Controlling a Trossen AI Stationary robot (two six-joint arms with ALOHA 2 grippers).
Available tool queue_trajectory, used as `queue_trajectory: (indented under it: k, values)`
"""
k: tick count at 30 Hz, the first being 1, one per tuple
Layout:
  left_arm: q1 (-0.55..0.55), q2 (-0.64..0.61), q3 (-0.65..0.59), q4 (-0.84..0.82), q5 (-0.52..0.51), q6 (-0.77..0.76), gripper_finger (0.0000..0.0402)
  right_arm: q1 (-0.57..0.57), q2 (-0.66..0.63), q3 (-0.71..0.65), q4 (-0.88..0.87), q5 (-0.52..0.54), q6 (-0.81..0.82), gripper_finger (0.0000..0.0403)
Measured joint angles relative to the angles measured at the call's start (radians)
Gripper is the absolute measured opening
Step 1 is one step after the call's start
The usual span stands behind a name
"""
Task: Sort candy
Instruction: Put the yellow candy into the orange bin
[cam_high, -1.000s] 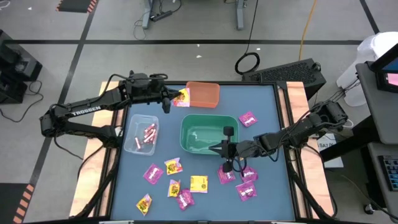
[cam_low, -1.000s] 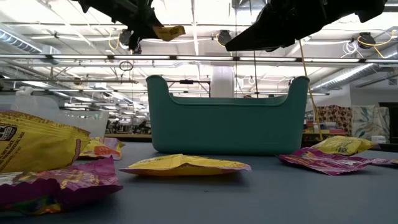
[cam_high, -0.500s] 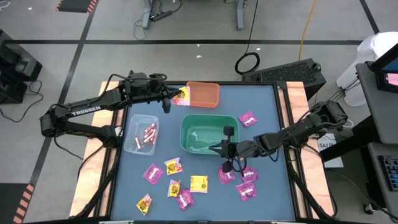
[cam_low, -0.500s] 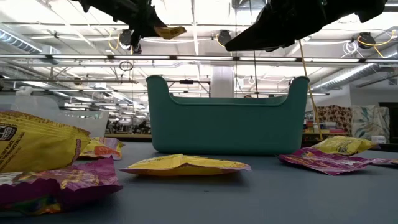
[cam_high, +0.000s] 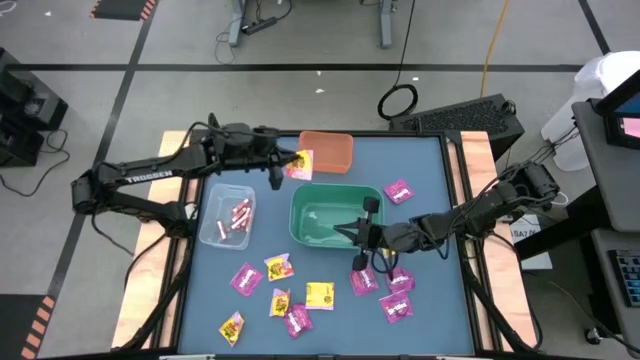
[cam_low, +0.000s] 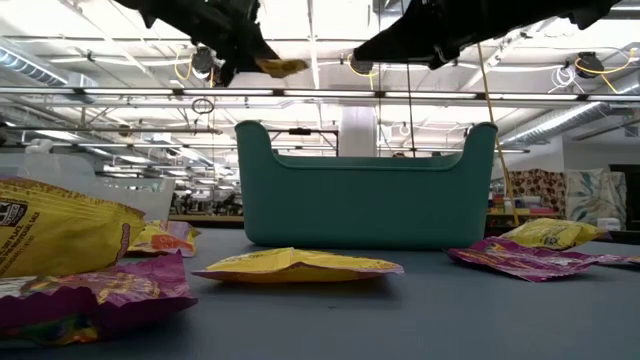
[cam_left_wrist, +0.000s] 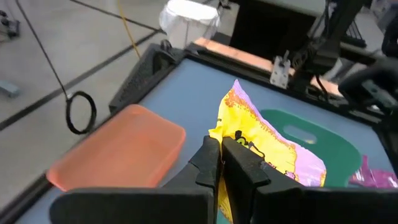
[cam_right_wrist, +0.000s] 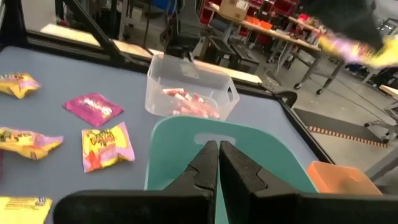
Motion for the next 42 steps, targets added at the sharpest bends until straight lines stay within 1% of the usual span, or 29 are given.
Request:
queue_trajectory:
  k: [7,9,11,14,16,18,21,24,26,32,37,42]
  values:
    - [-0.062,0.082,0.000,0.070,0.000,0.001,0.0020,0.000,0.000,0.000,0.011,0.000,0.000,0.0008]
    - [-0.066,0.102,0.000,0.104,-0.022,0.002,0.0020,0.000,0.000,0.000,0.013,0.000,0.000,0.0008]
    - [-0.067,0.119,0.000,0.120,-0.085,0.003,0.0020,0.000,0.000,0.000,0.012,0.001,0.000,0.0008]
    - [-0.060,0.137,0.000,0.148,-0.228,0.003,0.0020,0.000,0.000,0.000,-0.001,0.018,-0.024,0.0008]
    - [-0.047,0.137,-0.002,0.190,-0.311,0.016,0.0020,0.000,0.000,0.000,-0.027,0.053,-0.047,0.0008]
    - [-0.027,0.135,-0.001,0.213,-0.346,0.033,0.0020,0.000,0.000,0.000,-0.061,0.106,-0.073,0.0008]
    - [0.015,0.137,-0.001,0.236,-0.337,0.056,0.0020,0.000,0.000,0.000,-0.096,0.192,-0.113,0.0008]
    - [0.063,0.159,0.001,0.291,-0.312,0.084,0.0020,-0.001,0.000,0.000,-0.103,0.237,-0.167,0.0008]
    - [0.100,0.191,0.001,0.306,-0.292,0.091,0.0020,-0.005,0.000,0.000,-0.085,0.237,-0.209,0.0008]
    - [0.186,0.349,0.061,0.302,-0.154,0.105,0.0020,-0.026,0.000,0.000,-0.041,0.237,-0.285,0.0008]
    - [0.198,0.471,0.128,0.305,-0.123,0.082,0.0020,-0.031,0.000,0.000,-0.041,0.236,-0.297,0.0008]
    - [0.205,0.541,0.160,0.293,-0.123,0.081,0.0020,-0.034,0.000,0.000,-0.045,0.236,-0.297,0.0008]
